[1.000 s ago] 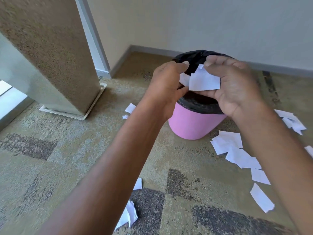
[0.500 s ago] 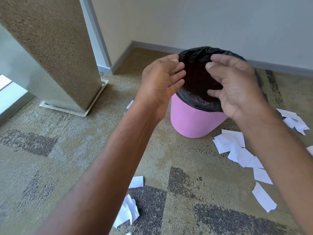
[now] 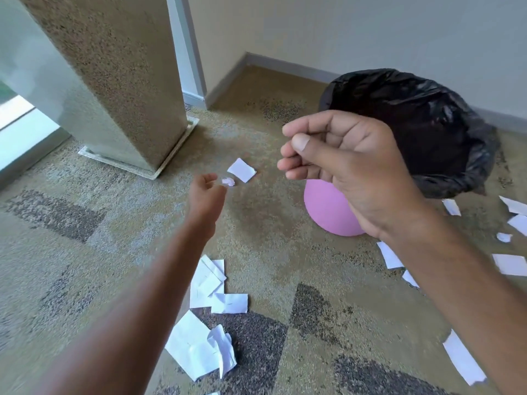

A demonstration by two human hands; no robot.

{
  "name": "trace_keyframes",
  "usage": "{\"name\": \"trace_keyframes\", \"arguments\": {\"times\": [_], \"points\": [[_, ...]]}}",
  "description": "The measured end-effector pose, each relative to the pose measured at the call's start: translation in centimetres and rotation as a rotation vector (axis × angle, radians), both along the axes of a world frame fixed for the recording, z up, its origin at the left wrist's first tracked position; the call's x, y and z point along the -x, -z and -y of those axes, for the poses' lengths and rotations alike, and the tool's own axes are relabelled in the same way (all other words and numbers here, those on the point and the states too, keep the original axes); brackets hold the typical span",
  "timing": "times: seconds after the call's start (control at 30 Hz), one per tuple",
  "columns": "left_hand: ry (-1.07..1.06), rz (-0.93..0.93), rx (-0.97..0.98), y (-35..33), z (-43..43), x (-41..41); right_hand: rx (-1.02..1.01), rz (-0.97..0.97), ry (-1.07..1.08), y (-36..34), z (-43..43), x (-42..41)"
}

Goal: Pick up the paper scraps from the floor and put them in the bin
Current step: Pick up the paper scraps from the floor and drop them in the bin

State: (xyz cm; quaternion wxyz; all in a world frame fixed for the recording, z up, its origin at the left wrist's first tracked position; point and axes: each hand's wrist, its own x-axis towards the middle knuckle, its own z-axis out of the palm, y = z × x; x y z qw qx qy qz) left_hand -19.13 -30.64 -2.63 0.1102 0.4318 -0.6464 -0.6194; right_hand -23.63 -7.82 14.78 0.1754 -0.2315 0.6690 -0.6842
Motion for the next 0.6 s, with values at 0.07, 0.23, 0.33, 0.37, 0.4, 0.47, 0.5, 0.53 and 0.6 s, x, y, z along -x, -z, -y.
{"name": "trace_keyframes", "arguments": {"times": [0.07, 0.23, 0.33, 0.37, 0.4, 0.47, 0.5, 0.53, 0.6], "points": [[0.057, 0.055, 0.088, 2.1, 0.9, -0.2, -0.031, 0.015, -0.046, 1.3, 0.9, 0.0], [0.307, 0.215, 0.458, 6.2, 3.7, 1.7, -0.088, 0.140, -0.063, 5.5, 3.8, 0.9], [0.494, 0.283, 0.769, 5.6, 3.9, 3.2, -0.147, 0.225, -0.094, 8.9, 5.8, 1.2], [0.541, 0.327, 0.824, 5.6, 3.9, 3.5, -0.174, 0.240, -0.103, 10.2, 6.5, 1.3], [0.582, 0.363, 0.857, 5.6, 3.8, 3.8, -0.203, 0.247, -0.106, 11.4, 7.1, 1.4], [0.606, 0.395, 0.871, 5.6, 3.6, 4.2, -0.266, 0.249, -0.092, 14.1, 8.4, 1.8], [0.586, 0.370, 0.856, 5.5, 3.6, 4.3, -0.300, 0.247, -0.081, 15.3, 9.1, 2.2], [0.554, 0.331, 0.845, 5.7, 3.6, 4.2, -0.340, 0.238, -0.068, 16.7, 9.8, 2.6], [0.478, 0.289, 0.855, 6.6, 4.0, 3.6, -0.435, 0.180, -0.036, 19.2, 11.5, 3.7]]}}
